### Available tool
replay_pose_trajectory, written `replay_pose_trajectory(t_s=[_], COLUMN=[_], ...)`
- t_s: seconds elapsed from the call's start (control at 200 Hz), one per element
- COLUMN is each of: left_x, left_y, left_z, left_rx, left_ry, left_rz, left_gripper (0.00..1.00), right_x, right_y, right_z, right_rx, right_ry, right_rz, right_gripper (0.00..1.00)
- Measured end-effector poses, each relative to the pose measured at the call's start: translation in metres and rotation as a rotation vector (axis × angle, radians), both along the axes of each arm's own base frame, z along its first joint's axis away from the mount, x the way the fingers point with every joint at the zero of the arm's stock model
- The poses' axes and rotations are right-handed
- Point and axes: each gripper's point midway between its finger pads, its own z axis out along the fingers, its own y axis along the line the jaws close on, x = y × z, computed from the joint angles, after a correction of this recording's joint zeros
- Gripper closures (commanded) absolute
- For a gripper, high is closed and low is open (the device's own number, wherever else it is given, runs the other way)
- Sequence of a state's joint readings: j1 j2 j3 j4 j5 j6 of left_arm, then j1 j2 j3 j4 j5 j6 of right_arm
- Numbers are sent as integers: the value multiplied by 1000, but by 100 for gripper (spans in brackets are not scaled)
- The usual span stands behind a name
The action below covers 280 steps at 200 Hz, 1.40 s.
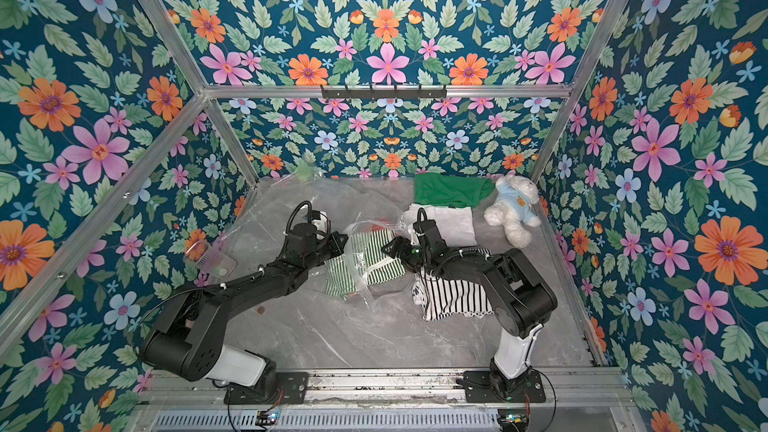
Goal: Take the tank top out of the vacuum bag
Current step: Adjust the tank top in the vacuum bag, then take out the tank top from the vacuum bag.
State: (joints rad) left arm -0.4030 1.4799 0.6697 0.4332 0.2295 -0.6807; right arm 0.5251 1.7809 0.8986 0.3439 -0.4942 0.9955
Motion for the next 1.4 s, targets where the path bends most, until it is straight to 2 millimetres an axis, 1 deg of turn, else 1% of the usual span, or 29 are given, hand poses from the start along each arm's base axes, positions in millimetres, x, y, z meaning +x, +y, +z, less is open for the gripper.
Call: replay_pose_trajectory(t_s=[0.07, 0.14, 0.2, 0.23, 0.275, 0.335, 0.405, 0.465, 0.52, 0.56, 0.64, 0.74, 0.845, 0.895, 0.945, 1.08, 1.225, 1.3, 1.35, 1.4], left_x=[0, 0, 0, 0, 0, 0, 0, 0, -1, -1, -1, -1, -1, -1, -1, -1, -1, -1, 0, 0], left_y=[0, 0, 0, 0, 0, 1, 1, 2, 2, 2, 2, 2, 2, 2, 2, 1, 1, 1, 1, 1], left_z=[0, 0, 1, 2, 3, 5, 5, 4, 3, 3, 2, 2, 2, 1, 0, -3, -3, -3, -4, -5], left_rx=[0, 0, -1, -2, -3, -2, -1, 0, 1, 2, 3, 4, 6, 6, 7, 8, 6, 5, 4, 4], left_ry=[0, 0, -3, -5, -8, -11, -12, -11, -9, -8, -7, -7, -8, -6, -4, 4, 4, 5, 7, 8], left_rz=[0, 0, 1, 1, 1, 5, 8, 7, 7, 8, 10, 10, 9, 9, 9, 5, 3, 3, 3, 3], left_gripper=[100, 100, 100, 100, 100, 100, 100, 100, 100, 100, 100, 100, 100, 100, 100, 100, 100, 100, 100, 100], right_x=[0, 2, 4, 6, 7, 11, 14, 12, 9, 6, -2, -18, -33, -39, -42, -39, -45, -46, -45, -42], right_y=[3, 6, 8, 9, 11, 14, 17, 18, 21, 25, 32, 40, 41, 39, 37, 35, 45, 48, 48, 43], right_z=[4, 9, 14, 17, 21, 27, 27, 25, 26, 29, 39, 51, 53, 53, 55, 54, 63, 58, 49, 36], right_rx=[17, 30, 37, 40, 40, 44, 41, 28, 19, 9, -28, -91, -159, -182, -194, -226, -228, -237, -255, -286], right_ry=[-4, -13, -22, -29, -46, -60, -68, -65, -65, -74, -106, -145, -163, -158, -164, -160, -182, -178, -167, -142], right_rz=[5, 12, 16, 17, 25, 31, 36, 46, 57, 70, 95, 131, 156, 158, 168, 160, 194, 207, 215, 203], right_gripper=[38, 53, 63, 66, 66, 66, 54, 44, 39, 36, 35, 35, 34, 35, 35, 37, 37, 37, 35, 32])
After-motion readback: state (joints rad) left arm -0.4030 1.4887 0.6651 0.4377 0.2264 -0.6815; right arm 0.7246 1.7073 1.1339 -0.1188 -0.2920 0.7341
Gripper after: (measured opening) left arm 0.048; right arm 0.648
